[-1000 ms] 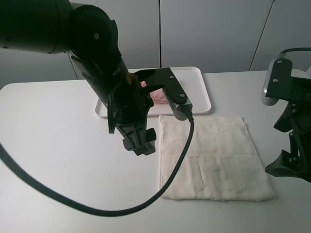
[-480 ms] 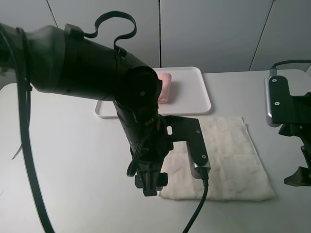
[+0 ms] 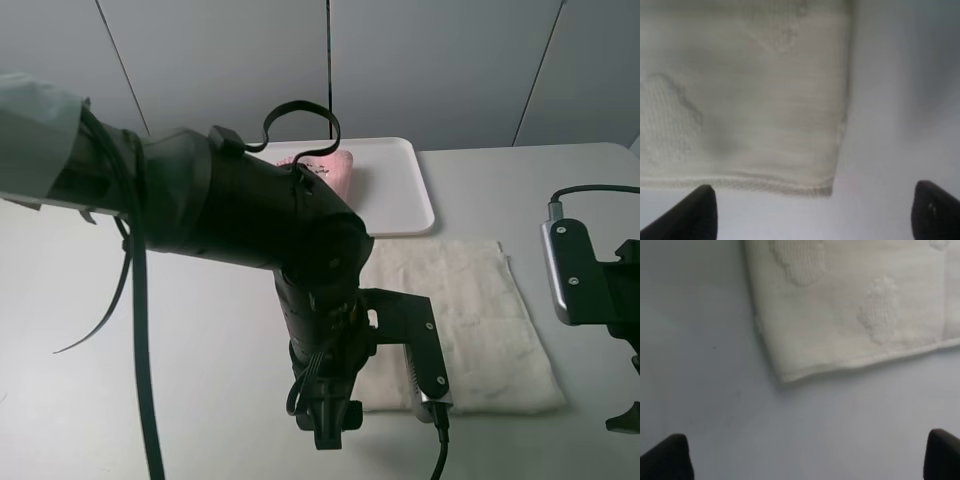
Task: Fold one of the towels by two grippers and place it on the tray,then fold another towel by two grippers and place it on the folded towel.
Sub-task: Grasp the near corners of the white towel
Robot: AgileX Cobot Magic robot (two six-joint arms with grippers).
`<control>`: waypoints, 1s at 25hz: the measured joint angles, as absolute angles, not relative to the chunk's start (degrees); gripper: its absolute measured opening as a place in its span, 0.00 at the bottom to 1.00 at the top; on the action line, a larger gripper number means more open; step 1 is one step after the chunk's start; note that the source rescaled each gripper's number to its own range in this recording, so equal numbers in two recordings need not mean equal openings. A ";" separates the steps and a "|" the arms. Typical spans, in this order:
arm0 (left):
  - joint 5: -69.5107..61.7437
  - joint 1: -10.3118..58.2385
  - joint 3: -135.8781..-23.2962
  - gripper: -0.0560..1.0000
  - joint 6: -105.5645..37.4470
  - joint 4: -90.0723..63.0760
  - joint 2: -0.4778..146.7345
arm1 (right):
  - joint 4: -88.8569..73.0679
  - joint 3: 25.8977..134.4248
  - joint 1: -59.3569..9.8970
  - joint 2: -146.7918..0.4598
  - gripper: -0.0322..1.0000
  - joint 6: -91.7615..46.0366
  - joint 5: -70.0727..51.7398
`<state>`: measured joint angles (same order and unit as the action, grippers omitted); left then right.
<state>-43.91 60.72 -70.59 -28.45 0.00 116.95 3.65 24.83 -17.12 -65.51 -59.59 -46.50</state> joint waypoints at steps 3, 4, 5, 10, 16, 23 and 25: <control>-43.91 61.92 -70.59 0.99 -28.34 0.00 117.81 | 3.65 24.83 -17.12 -65.51 1.00 -60.02 -44.88; -43.66 62.32 -70.59 0.99 -28.22 0.00 117.93 | 3.69 24.83 -17.12 -65.51 1.00 -60.21 -44.60; -43.57 62.77 -70.59 0.99 -28.22 0.00 118.13 | 3.69 24.83 -17.12 -65.51 1.00 -60.64 -44.35; -43.30 63.24 -70.59 0.99 -28.22 0.00 120.16 | 3.78 24.83 -17.12 -65.51 1.00 -62.13 -44.33; -42.98 63.24 -70.59 0.99 -28.22 0.00 120.72 | 3.78 24.83 -17.12 -65.51 1.00 -63.79 -44.12; -42.98 63.34 -70.92 0.99 -28.01 0.00 120.99 | 3.78 24.22 -17.12 -65.51 1.00 -65.08 -43.97; -42.98 63.34 -70.97 0.99 -28.01 0.00 121.03 | 3.67 23.07 -17.12 -65.51 1.00 -65.92 -43.71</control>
<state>-42.98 63.34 -70.97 -28.01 0.00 121.03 3.67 23.07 -17.12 -65.51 -65.92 -43.71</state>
